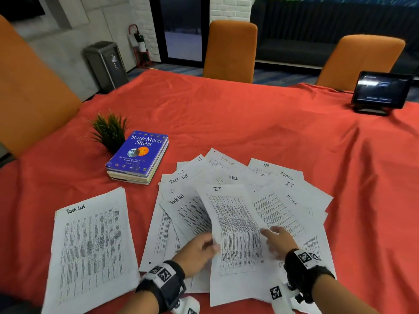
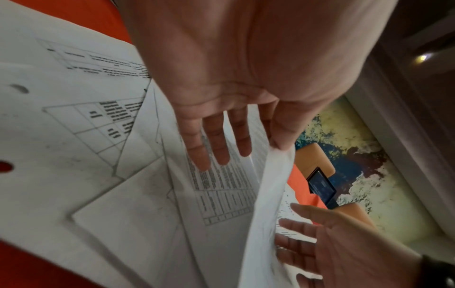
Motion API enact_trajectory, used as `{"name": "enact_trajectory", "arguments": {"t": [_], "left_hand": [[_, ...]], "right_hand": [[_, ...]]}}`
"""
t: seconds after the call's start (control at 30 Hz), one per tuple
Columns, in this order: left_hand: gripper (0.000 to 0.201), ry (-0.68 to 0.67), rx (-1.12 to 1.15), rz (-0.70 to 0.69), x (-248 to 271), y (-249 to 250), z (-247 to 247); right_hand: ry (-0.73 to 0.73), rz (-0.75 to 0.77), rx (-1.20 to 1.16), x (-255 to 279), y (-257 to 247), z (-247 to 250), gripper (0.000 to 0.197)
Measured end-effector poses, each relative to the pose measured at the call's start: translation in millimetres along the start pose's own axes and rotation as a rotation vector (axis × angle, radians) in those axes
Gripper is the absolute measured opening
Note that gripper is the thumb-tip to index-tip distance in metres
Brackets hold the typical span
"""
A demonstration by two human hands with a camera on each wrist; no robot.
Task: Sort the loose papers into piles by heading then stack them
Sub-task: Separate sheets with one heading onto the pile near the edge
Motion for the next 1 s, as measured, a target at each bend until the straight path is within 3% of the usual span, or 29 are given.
{"name": "enact_trajectory", "arguments": {"t": [0.17, 0.27, 0.37, 0.4, 0.47, 0.53, 0.6, 0.7, 0.8, 1.0], "left_hand": [[0.018, -0.021, 0.042, -0.093, 9, 16, -7], [0.020, -0.040, 0.085, -0.116, 10, 23, -8], [0.027, -0.010, 0.117, -0.078, 6, 15, -2], [0.025, 0.019, 0.119, -0.059, 4, 11, 2], [0.017, 0.152, 0.104, -0.001, 0, -2, 17], [0.016, 0.396, 0.091, 0.170, -6, -21, 36], [0.020, 0.552, 0.125, 0.330, -12, -41, 53], [0.037, 0.603, 0.111, 0.355, -28, -54, 66], [0.045, 0.623, 0.105, 0.344, -43, -56, 77], [0.045, 0.791, 0.164, 0.238, -62, -58, 94]], "right_hand": [[-0.055, -0.003, -0.050, 1, -7, -1, 0.071], [-0.127, -0.051, -0.197, 0, -14, 2, 0.074], [-0.145, -0.053, -0.326, -7, -14, 6, 0.089], [-0.128, -0.037, -0.354, -12, -11, 10, 0.091], [-0.081, -0.021, -0.384, -8, -16, 18, 0.058], [-0.027, -0.025, -0.333, -9, -12, 26, 0.038], [0.024, -0.066, -0.258, -11, -5, 30, 0.027], [0.033, -0.088, -0.102, -8, -2, 28, 0.049], [0.081, -0.065, -0.031, 1, 1, 23, 0.027], [0.080, -0.064, 0.020, -8, 14, 4, 0.041]]}}
Point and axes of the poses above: each hand's wrist, its own x-axis away from the middle knuckle, its own z-axis out of the back of the hand, y = z × x, the point moved 1 cm from there along -x, towards the middle knuckle, and after that the axes turned 1 degree about y, right-handed, at the moved point
